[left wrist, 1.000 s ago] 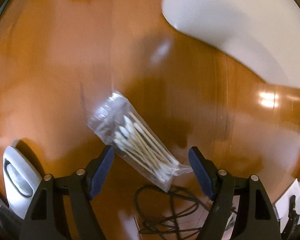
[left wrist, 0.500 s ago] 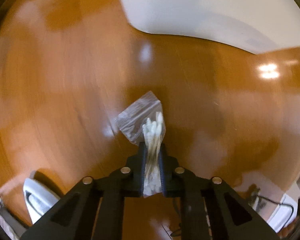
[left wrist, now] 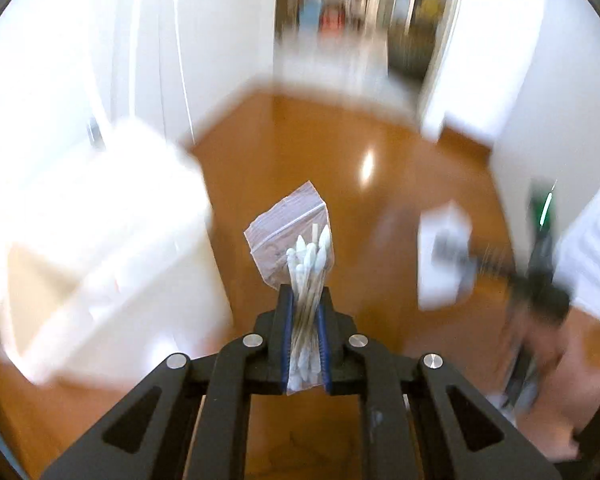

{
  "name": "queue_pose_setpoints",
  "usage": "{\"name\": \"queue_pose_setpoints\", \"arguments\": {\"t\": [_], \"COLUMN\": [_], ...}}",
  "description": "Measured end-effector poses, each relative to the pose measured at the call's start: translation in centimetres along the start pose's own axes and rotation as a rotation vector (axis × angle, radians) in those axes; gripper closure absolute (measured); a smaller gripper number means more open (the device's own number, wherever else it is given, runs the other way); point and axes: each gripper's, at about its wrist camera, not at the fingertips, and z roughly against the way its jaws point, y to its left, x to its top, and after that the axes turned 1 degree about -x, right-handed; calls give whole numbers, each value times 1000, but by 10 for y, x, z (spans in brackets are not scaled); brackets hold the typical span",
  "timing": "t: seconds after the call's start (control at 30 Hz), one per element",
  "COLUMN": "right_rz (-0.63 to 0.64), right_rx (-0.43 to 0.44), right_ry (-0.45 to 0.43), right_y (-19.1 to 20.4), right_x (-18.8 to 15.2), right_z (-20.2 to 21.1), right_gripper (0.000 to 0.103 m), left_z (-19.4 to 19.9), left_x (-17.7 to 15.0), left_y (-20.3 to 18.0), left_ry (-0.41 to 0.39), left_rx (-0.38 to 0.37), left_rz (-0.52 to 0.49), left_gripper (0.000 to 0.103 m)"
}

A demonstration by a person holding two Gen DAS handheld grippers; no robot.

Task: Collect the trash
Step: 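Drop the swab bag into the wastebasket with the left tool while the right drops the paper box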

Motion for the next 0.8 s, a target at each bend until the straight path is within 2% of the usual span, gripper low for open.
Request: {"name": "queue_pose_setpoints", "arguments": {"t": [0.07,0.13,0.27,0.33,0.4,0.43,0.5,0.53,0.57,0.73,0.8], "right_rz": [10,26,66,100,123,130,143,150,158,177,175], "right_rx": [21,45,97,118,131,136,146,156,163,189,224], "right_ry": [-3,-13,-40,-55,-68,-70,-63,-62,-62,-70,-87], "right_y": [11,26,55,71,83,87,95,99,103,119,130], "right_x": [0,1,5,6,3,1,-2,-4,-5,-6,2], "right_z": [2,4,13,19,23,23,22,21,21,24,33], "right_gripper": [43,43,43,46,47,47,47,47,48,48,48], "left_z": [30,43,18,7,-2,-1,-7,-9,-4,15,23], "left_x": [35,43,21,3,-7,-8,-8,-8,-9,-13,-15], "left_y": [26,51,130,149,140,144,144,143,150,144,140], "left_ry": [-140,-185,-90,-38,-23,-16,1,8,-1,-34,-49], "left_rx": [85,172,304,340,369,368,337,313,300,326,335], "left_rz": [0,36,192,258,250,232,198,194,195,199,204], "left_gripper": [92,92,92,91,90,85,49,6,0,0,0]}}
